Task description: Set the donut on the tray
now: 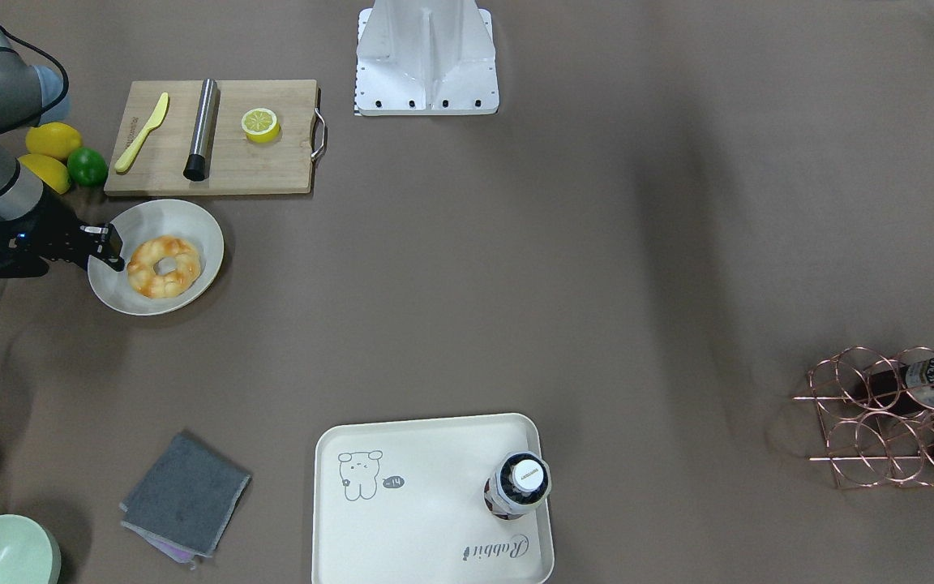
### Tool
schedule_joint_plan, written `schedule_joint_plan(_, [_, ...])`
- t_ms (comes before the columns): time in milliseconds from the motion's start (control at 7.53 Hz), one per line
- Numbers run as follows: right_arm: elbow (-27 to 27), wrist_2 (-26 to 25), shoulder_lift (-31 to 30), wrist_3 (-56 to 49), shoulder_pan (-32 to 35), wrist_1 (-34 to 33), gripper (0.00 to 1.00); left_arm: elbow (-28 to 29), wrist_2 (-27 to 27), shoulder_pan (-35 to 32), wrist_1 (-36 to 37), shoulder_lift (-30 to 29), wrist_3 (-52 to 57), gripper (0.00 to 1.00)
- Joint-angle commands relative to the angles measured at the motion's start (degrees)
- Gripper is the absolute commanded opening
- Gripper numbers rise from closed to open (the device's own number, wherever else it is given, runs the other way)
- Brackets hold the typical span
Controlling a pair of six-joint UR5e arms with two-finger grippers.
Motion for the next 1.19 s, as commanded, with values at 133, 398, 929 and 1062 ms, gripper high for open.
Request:
schedule_joint_plan(133, [1.7,1.9,-0.2,1.8,0.1,2.1,0.00,0.3,0.0,0.0,0.0,0.0,0.2,0.98])
schedule_joint_plan(398, [1.6,5.6,5.8,14.3,0.1,5.5,0.00,0.9,0.0,0.0,-0.2,0.0,0.3,0.98])
schedule_joint_plan(929, [1.1,7.5,11.7,19.5,1.0,5.3,0.00,1.6,0.2,0.0,-0.2,0.0,0.3,0.98])
schedule_joint_plan(1062, [-0.4,7.5,14.7,21.4,1.0,5.3,0.00,1.6,0.1,0.1,-0.2,0.0,0.3,0.98])
